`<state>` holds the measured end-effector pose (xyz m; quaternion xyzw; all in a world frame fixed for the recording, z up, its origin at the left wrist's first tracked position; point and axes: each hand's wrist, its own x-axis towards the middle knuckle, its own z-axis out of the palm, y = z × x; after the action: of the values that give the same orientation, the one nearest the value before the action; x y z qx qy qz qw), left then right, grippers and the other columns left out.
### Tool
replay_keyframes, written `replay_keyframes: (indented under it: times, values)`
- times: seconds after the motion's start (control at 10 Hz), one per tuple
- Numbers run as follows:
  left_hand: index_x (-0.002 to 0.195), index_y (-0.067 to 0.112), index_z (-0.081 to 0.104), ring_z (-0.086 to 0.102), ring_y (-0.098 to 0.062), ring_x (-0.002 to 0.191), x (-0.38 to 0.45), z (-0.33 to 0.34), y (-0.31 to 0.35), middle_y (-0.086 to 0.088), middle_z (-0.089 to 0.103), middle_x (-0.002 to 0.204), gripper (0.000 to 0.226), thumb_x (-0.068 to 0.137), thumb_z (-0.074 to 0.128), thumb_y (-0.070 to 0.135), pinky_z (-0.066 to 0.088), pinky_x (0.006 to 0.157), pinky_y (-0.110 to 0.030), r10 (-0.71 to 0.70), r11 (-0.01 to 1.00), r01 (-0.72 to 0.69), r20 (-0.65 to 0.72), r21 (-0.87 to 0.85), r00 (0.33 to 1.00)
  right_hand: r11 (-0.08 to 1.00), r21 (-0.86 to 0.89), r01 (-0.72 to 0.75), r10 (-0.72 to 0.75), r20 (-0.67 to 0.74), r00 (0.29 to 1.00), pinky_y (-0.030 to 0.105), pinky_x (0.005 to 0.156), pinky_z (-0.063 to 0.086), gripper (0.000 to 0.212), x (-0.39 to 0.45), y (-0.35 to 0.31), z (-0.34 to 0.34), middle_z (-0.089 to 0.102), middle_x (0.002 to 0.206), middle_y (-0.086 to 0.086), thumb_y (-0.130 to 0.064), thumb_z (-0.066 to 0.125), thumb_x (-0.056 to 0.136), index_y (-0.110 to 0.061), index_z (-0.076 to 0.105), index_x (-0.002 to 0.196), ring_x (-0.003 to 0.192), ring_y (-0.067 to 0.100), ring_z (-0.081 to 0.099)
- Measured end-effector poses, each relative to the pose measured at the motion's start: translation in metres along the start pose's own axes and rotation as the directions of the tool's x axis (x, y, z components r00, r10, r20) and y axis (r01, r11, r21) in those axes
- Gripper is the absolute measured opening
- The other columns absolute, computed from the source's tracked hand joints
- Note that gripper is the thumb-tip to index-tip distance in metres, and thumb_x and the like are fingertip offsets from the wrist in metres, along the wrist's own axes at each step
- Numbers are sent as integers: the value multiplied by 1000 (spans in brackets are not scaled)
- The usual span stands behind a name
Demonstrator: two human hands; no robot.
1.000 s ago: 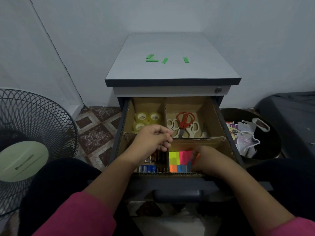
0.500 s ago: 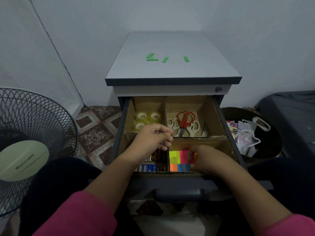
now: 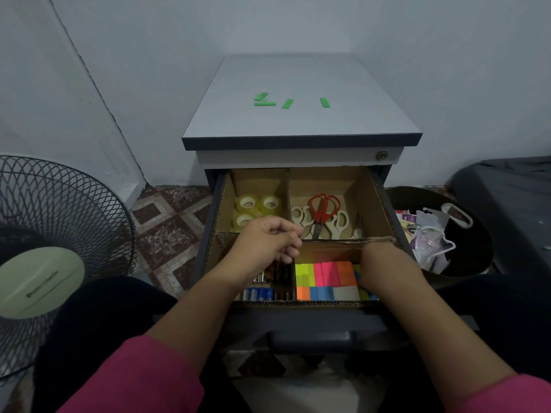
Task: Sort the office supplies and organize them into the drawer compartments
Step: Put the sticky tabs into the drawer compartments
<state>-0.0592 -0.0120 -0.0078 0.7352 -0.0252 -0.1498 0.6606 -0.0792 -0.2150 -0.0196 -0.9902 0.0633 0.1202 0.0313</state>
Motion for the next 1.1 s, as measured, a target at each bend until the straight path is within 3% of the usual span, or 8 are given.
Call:
replay_keyframes:
  times: [0.2, 0.3, 0.4, 0.5, 0.6, 0.8, 1.1]
  values:
    - [100, 3, 66, 62, -10, 64, 0, 0, 0, -9, 68, 82, 13, 94, 54, 2, 52, 58, -19, -3, 1000, 3, 0, 0, 1000, 1000, 27, 9, -10, 7, 1000, 30, 67, 48, 16, -1, -2, 0, 43, 67, -3, -13, 52, 92, -15, 55, 76, 81, 22, 61]
    - [99, 3, 66, 62, -10, 64, 0, 0, 0, -9, 68, 81, 13, 94, 54, 2, 53, 58, -19, -7, 1000, 7, 0, -2, 1000, 999, 30, -29, 29, 19, 999, 29, 67, 47, 18, -5, -2, -7, 46, 68, -2, -13, 51, 91, -15, 52, 73, 75, 20, 55]
    - [98, 5, 66, 62, -10, 64, 0, 0, 0, -8, 68, 81, 13, 94, 54, 2, 53, 58, -20, -5, 1000, 5, 0, 2, 1000, 995, 99, -23, 20, 30, 999, 31, 72, 52, 6, -5, -1, -19, 60, 82, 2, -14, 58, 87, -11, 61, 83, 79, 19, 61]
    - [100, 2, 65, 62, -10, 63, 0, 0, 1, -9, 67, 81, 13, 94, 53, 1, 53, 57, -19, -6, 1000, 6, -1, 6, 1000, 888, 459, -23, -58, 162, 985, 32, 72, 58, 18, -8, -10, -22, 68, 84, 2, -7, 68, 80, -23, 61, 85, 73, 14, 67]
    - [102, 1, 65, 61, -10, 63, 0, 1, 1, -9, 66, 81, 14, 94, 53, 1, 52, 57, -18, -5, 1000, 5, -2, 6, 1000, 809, 588, 18, -164, 196, 967, 36, 72, 59, 25, -12, -23, -15, 69, 84, 2, -6, 74, 77, -26, 60, 84, 71, 15, 68]
    - [100, 2, 65, 62, -10, 63, 0, 1, 0, -9, 67, 81, 14, 94, 53, 1, 52, 57, -19, -5, 1000, 5, -5, 7, 1000, 844, 503, 185, -301, 160, 940, 34, 81, 55, 17, -11, -31, -9, 62, 92, -7, -17, 73, 79, -25, 64, 91, 88, 11, 61]
    - [99, 2, 66, 61, -10, 63, 0, 1, 0, -9, 66, 81, 14, 94, 53, 1, 52, 57, -19, -4, 1000, 4, -6, 5, 1000, 865, 441, 239, -331, 146, 932, 33, 84, 54, 18, -7, -31, -4, 62, 94, -10, -18, 72, 81, -27, 64, 94, 90, 8, 60]
